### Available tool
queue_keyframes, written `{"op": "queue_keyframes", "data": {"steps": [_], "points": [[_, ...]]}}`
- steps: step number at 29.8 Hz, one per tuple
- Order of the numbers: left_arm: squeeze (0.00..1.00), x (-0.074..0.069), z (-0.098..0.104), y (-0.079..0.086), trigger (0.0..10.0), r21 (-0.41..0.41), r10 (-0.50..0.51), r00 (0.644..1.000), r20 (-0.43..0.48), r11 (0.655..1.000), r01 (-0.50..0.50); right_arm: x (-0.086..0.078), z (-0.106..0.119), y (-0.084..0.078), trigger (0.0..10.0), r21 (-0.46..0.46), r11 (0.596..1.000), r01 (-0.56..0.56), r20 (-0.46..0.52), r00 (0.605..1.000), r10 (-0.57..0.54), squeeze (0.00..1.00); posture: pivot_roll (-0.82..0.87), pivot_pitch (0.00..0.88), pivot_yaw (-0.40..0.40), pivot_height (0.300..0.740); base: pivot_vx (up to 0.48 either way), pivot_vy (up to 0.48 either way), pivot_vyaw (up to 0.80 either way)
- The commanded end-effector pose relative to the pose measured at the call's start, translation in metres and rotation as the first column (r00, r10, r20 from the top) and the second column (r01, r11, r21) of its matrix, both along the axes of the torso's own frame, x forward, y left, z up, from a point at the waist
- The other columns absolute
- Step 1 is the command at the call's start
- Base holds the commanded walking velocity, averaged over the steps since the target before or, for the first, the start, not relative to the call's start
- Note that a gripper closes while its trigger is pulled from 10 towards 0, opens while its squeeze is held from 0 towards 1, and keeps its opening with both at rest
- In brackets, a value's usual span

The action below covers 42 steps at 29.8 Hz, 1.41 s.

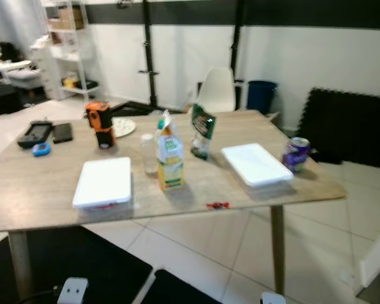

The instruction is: Restocking fridge

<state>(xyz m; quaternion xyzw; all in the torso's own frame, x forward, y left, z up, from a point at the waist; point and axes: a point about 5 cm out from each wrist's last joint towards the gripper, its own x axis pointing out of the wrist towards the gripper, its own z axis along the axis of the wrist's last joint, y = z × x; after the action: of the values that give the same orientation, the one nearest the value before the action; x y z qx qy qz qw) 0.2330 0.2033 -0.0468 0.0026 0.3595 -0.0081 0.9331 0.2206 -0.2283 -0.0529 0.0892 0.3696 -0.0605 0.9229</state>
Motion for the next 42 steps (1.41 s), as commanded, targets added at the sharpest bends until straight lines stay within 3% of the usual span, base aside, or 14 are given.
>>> {"op": "queue_keyframes", "data": {"steps": [1,20,33,42], "points": [[0.0,-0.002,-0.001,0.001,10.0,0.004,-0.001,1.0,-0.011,1.0,0.001,-0.008,-0.005,-0.001,10.0,-0.006,1.0,-0.002,-0.03,1.0,0.001,0.0,-0.1,0.081,0.029,0.74,0.266,0.0,0.0],[0.0,-0.006,-0.005,0.0,10.0,0.001,-0.003,1.0,-0.026,1.0,0.003,-0.007,-0.004,-0.001,10.0,-0.004,1.0,0.008,-0.019,1.0,-0.008,0.0,-0.11,0.088,0.027,0.74,0.251,0.0,0.0],[0.0,-0.009,-0.008,0.0,10.0,0.002,0.011,0.999,-0.039,1.0,-0.011,-0.007,-0.003,-0.005,10.0,-0.012,1.0,0.008,-0.017,1.0,-0.008,0.0,-0.11,0.094,0.022,0.74,0.0,0.0,0.0],[0.0,-0.012,-0.01,0.006,10.0,0.057,0.031,0.998,-0.057,0.998,-0.028,-0.005,-0.003,-0.002,10.0,-0.012,1.0,0.0,-0.017,1.0,0.0,0.0,-0.11,0.102,0.028,0.74,0.0,0.0,0.0]]}}
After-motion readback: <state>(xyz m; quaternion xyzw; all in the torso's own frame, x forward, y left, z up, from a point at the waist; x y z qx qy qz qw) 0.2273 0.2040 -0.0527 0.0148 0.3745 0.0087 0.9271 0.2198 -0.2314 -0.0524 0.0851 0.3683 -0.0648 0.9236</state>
